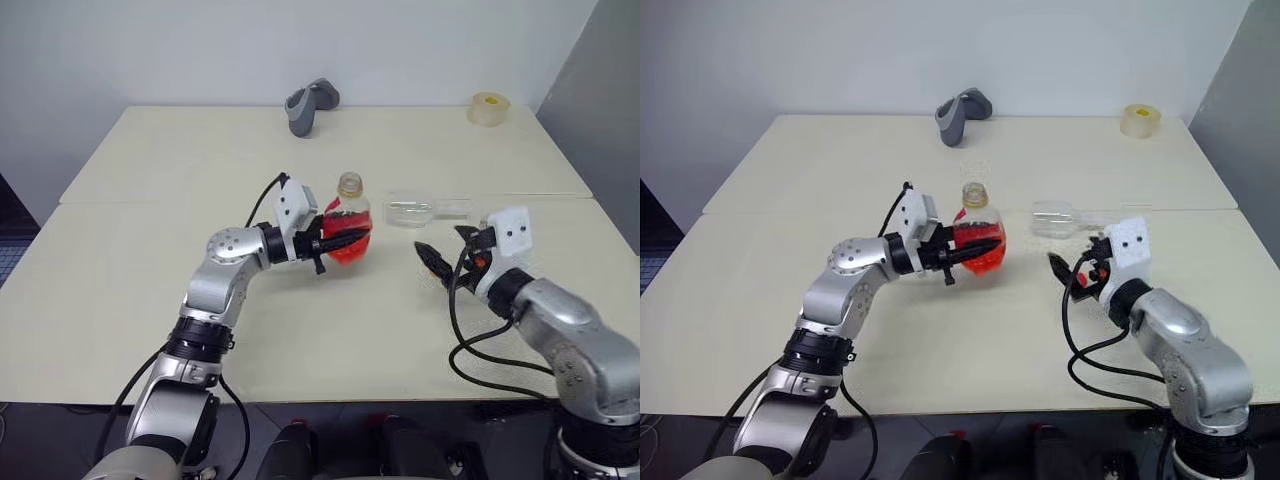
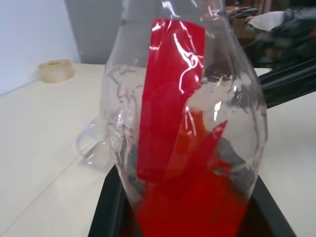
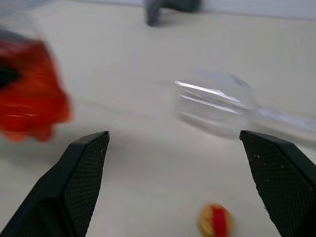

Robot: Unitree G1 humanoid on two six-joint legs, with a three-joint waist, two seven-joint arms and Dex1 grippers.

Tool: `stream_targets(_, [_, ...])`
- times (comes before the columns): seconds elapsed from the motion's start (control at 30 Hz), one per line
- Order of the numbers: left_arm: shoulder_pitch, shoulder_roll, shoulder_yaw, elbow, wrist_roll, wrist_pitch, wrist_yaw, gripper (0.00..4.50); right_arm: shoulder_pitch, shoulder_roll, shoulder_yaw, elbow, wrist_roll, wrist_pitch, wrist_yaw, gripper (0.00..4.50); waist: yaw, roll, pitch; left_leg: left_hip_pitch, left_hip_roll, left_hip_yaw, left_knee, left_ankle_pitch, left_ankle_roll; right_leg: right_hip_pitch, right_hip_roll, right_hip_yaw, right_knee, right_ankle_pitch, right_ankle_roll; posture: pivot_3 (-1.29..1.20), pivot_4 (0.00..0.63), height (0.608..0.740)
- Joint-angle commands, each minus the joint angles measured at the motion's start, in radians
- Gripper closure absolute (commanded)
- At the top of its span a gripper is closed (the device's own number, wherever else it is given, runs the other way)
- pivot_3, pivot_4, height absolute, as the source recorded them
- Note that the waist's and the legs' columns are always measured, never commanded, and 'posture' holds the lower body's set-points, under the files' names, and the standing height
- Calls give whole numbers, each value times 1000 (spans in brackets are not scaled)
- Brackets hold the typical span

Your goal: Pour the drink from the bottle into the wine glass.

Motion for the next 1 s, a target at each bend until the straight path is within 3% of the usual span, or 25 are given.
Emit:
stream_targets(0.03, [-53, 16, 76, 56, 29, -37, 97, 3417, -62, -60, 26, -25, 84, -23, 126, 0, 0, 0, 0, 0, 0, 0, 0, 0, 1, 0, 0, 0, 0, 0, 0, 0, 150, 740])
stream_targets(0.13, [-95, 15, 117, 148, 85, -96, 219, 3419, -92, -83, 85, 22, 60, -107, 192, 0, 2, -1, 0, 0, -1, 0, 1, -2, 3, 0, 0, -1, 0, 0, 0, 0, 150, 740])
stream_targets(0.23, [-171, 25, 178, 296, 162, -158, 432, 3421, -161, -20, 137, 81, 66, -193, 223, 0, -1, -1, 1, 0, 0, 0, 1, -1, 3, 0, 0, -1, 0, 0, 0, 0, 150, 740])
stream_targets(0.47, [-181, 61, 243, 448, 224, -270, 622, 3422, -246, 58, 211, 189, 15, -297, 222, 0, 1, -1, 1, -1, -1, 0, 2, 1, -1, -1, -2, -1, 0, 0, 0, 0, 150, 740])
stream_targets(0.8, [-126, 35, 331, 592, 180, -369, 692, 3422, -259, 110, 261, 238, -64, -366, 193, 0, 3, -1, 1, -3, -2, -2, 4, 1, -1, -2, -2, -2, 0, 0, 0, 0, 150, 740])
stream_targets(1.0, [-123, 0, 335, 676, 158, -400, 625, 3422, -262, 105, 256, 243, -72, -369, 190, 0, 3, -2, 0, -3, -2, -2, 5, 1, -1, -2, -2, -2, 1, 0, 0, 0, 150, 740])
